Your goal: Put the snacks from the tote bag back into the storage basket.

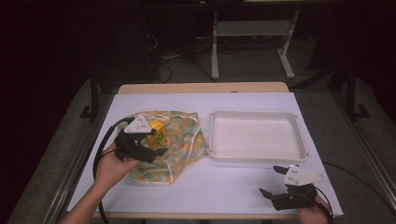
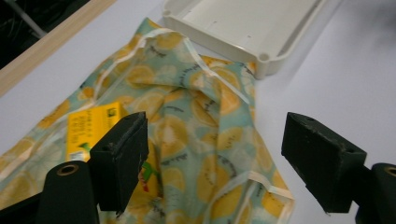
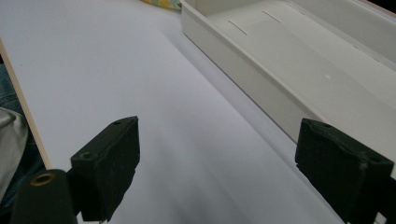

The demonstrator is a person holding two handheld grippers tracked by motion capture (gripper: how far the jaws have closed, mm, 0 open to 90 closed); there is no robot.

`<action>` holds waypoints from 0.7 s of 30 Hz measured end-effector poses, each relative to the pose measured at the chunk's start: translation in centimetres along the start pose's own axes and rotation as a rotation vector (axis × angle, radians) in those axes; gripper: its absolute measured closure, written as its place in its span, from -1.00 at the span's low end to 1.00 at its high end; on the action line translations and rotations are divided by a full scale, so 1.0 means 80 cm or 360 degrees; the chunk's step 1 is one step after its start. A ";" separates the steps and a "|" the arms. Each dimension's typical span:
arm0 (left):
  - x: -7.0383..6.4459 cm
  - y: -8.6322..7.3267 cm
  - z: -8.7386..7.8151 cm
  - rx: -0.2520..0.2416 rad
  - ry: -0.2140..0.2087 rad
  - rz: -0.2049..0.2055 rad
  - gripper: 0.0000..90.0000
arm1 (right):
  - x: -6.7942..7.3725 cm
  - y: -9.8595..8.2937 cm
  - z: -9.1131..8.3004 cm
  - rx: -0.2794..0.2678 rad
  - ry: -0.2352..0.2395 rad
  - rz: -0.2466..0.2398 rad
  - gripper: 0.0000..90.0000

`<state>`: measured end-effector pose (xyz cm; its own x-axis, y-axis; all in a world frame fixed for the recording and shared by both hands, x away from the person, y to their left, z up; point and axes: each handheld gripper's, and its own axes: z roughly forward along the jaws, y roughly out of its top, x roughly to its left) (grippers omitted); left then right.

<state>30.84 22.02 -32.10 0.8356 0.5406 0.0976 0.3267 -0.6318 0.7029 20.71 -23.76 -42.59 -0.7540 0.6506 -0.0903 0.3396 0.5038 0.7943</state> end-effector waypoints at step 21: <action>0.062 0.002 0.025 0.0127 0.0119 -0.0170 -0.48 | 0.000 0.000 -0.002 -0.0020 0.0025 -0.0001 -0.70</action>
<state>35.91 23.49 -32.91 0.7599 0.6451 0.0794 0.4485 -0.6089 0.6543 20.63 -23.89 -42.48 -0.7629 0.6414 -0.0815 0.3322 0.4970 0.8017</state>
